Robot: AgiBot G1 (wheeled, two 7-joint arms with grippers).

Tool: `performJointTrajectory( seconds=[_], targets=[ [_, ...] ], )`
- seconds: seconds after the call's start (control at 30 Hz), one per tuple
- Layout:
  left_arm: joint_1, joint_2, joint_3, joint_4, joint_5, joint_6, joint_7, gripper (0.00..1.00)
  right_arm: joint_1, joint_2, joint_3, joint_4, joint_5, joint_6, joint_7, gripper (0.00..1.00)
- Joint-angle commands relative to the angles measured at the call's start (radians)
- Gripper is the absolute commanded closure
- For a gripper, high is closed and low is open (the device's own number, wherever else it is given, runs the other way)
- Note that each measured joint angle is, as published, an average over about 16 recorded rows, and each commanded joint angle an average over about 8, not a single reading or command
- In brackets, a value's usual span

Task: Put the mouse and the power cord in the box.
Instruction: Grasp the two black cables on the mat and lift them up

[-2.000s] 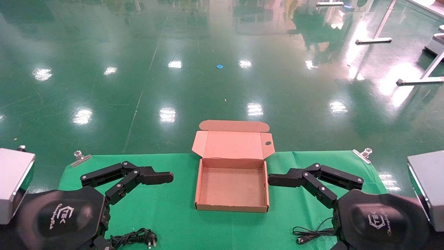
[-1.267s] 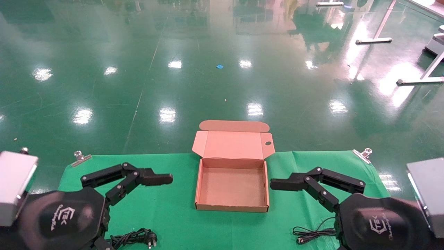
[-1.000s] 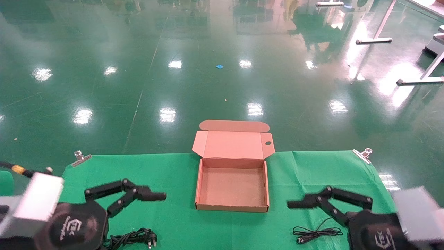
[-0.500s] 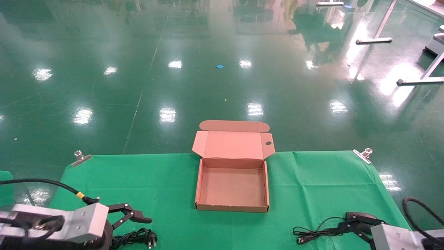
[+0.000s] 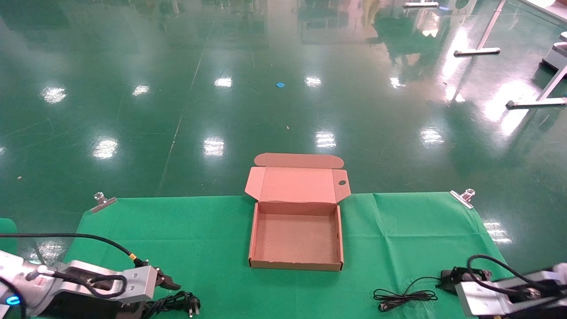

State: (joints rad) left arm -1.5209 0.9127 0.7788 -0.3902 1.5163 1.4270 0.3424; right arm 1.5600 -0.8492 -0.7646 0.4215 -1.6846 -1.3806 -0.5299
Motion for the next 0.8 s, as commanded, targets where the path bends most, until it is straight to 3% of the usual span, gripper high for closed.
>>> performJointTrajectory(
  seconds=[0.03,0.2,0.33,0.8],
  targets=[
    [-0.017,0.029,0.016,0.066,0.035,-0.039,0.037,0.00,0.024,-0.033,-0.014,-0.061,-0.033,0.039,-0.047,0.00],
    [-0.031,0.080,0.037,0.162,0.086,-0.165,0.087,0.00,0.037,-0.110,-0.033,-0.155,-0.081,0.179,-0.118,0.00],
    [-0.041,0.111,0.048,0.215,0.110,-0.230,0.117,0.00,0.037,-0.161,-0.038,-0.211,-0.093,0.250,-0.158,0.00],
    [-0.054,0.165,0.065,0.326,0.137,-0.278,0.186,0.00,0.024,-0.262,-0.029,-0.343,-0.080,0.352,-0.250,0.00]
  ],
)
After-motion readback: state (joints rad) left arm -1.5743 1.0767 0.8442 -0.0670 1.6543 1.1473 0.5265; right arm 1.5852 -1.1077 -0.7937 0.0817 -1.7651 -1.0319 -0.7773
